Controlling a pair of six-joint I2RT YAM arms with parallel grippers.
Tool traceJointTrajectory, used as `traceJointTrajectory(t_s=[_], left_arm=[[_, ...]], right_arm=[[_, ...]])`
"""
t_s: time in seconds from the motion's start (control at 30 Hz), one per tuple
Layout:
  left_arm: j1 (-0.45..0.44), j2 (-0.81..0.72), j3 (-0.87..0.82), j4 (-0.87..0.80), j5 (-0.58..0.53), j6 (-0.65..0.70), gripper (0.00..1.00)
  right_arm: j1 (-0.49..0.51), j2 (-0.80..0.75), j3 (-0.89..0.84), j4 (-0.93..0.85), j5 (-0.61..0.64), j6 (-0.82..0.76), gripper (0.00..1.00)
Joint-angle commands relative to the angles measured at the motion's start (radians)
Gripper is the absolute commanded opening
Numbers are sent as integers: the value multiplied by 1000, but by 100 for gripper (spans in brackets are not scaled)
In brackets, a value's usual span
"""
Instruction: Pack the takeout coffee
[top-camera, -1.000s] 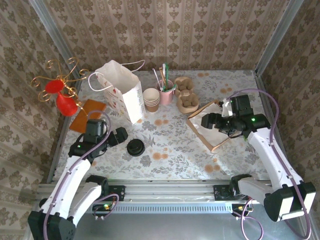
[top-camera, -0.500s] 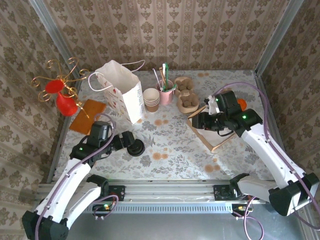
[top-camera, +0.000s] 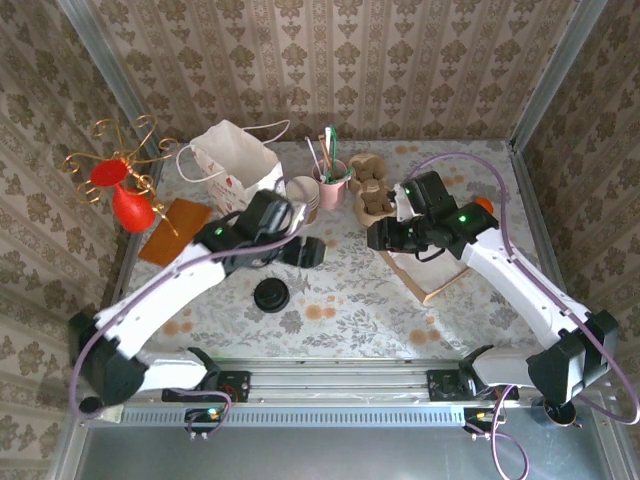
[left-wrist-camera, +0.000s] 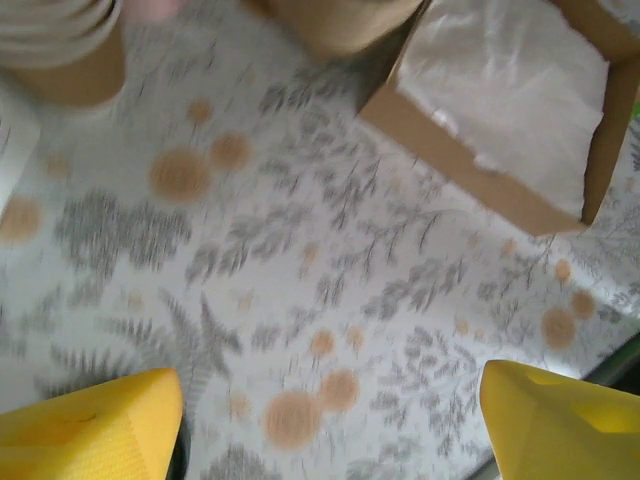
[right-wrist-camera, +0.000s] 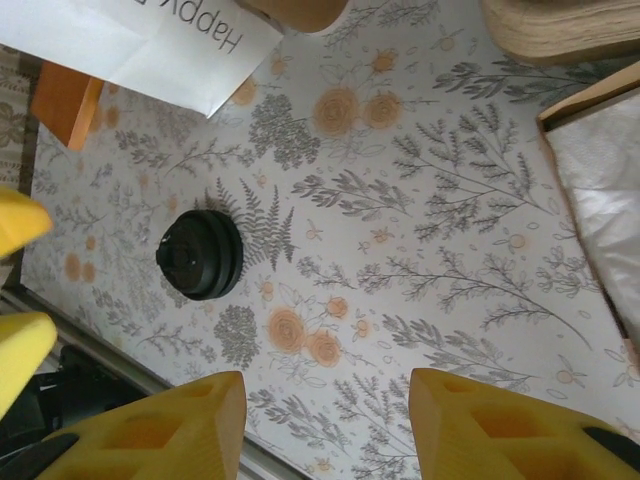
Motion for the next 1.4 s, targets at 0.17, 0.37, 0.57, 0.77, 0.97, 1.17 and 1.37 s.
traceJointTrajectory(t_s=[0.17, 0.37, 0.57, 0.77, 0.97, 1.17, 1.37], left_arm=[[70, 342, 410, -206, -67, 300, 71], [105, 536, 628, -297, -80, 413, 65], [154, 673, 778, -358, -58, 483, 63], [188, 772, 890, -399, -54, 517, 62], [203, 852, 958, -438, -78, 534, 57], [210, 894, 994, -453, -84, 545, 52], [216, 930, 1030, -478, -91, 543, 45]], right_arm=[[-167, -139, -119, -23, -64, -56, 47], [-227, -133, -150, -33, -95, -101, 48], [-233, -104, -151, -11, -122, -97, 47], [-234, -94, -153, -8, -114, -100, 47], [-236, -85, -147, -10, -115, -103, 47], [-235, -82, -149, -11, -112, -105, 46], [-235, -84, -149, -12, -109, -106, 44]])
